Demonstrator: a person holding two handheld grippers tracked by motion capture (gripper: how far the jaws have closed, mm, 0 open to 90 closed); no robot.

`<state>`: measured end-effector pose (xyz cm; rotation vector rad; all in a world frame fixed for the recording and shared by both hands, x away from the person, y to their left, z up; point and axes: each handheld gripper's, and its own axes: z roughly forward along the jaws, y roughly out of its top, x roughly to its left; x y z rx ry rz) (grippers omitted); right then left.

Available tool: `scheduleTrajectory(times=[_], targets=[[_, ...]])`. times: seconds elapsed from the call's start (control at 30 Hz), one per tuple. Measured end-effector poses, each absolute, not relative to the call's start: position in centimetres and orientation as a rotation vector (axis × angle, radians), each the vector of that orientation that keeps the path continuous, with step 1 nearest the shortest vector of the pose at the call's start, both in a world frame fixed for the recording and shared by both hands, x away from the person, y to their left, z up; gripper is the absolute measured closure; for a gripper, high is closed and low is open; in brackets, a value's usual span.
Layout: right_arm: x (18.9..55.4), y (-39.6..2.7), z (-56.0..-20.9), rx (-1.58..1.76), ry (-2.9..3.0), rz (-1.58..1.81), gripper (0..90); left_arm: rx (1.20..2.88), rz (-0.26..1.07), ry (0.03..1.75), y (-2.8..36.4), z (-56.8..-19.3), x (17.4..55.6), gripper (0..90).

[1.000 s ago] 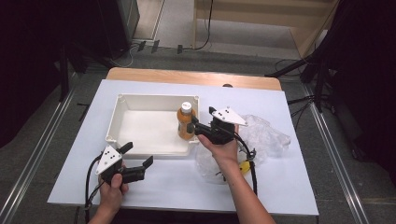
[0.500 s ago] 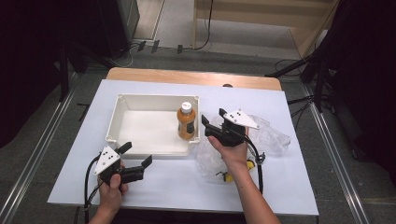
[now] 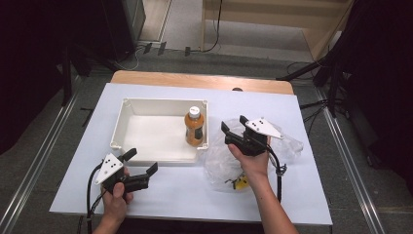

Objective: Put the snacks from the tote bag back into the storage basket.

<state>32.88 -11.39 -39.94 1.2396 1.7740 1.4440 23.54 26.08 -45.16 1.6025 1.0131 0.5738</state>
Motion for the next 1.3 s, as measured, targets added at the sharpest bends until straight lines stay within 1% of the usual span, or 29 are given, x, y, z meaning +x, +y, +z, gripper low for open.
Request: scheduleTrajectory(times=[1.3], targets=[[30.4, -18.5, -41.9, 1.291, 1.708, 1.360, 31.1, 1.605, 0.581, 1.023, 26.1, -45.2, 23.5, 6.6]])
